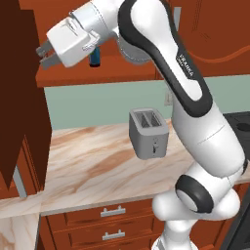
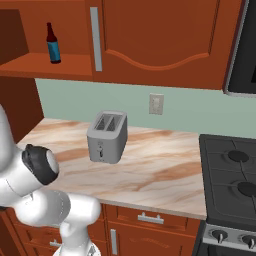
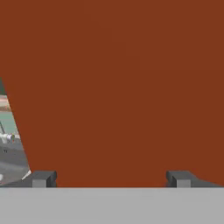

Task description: Get the candle and the beer from the cabinet and move them to the dining counter.

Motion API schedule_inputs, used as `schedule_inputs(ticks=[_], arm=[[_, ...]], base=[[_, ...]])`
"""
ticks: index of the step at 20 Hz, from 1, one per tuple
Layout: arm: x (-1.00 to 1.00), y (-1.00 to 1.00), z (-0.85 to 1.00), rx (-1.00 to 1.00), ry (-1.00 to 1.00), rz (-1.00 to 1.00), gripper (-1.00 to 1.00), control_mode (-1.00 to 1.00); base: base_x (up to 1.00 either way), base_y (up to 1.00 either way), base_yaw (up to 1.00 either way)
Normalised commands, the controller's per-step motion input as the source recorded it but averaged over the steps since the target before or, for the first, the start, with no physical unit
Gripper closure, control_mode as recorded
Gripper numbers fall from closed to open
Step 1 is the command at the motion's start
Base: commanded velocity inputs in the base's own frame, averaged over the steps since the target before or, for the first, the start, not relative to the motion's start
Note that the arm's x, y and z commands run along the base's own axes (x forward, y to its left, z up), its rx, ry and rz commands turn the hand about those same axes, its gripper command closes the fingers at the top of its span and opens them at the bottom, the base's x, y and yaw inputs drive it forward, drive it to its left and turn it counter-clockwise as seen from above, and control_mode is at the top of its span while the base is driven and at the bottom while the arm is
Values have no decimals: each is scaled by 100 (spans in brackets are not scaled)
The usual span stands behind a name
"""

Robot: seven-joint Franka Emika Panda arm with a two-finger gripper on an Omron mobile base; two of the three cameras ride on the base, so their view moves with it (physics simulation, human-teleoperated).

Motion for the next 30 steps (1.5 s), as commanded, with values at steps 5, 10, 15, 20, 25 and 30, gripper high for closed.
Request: schedule_inputs(ticks=[5,10,15,20,25,30], arm=[[-16,-100,2,0,-3,-30,-100,-100],[-31,-100,-1,0,-7,-35,-100,-100],[-27,-98,-7,-2,-13,-37,-100,-100],[-8,-93,-5,-6,-13,-37,-100,-100],[0,-88,0,-5,-13,-37,-100,-100],[0,-87,0,0,-13,-35,-100,-100]], base=[[0,0,0],[0,0,0],[0,0,0],[0,0,0],[0,0,0],[0,0,0]])
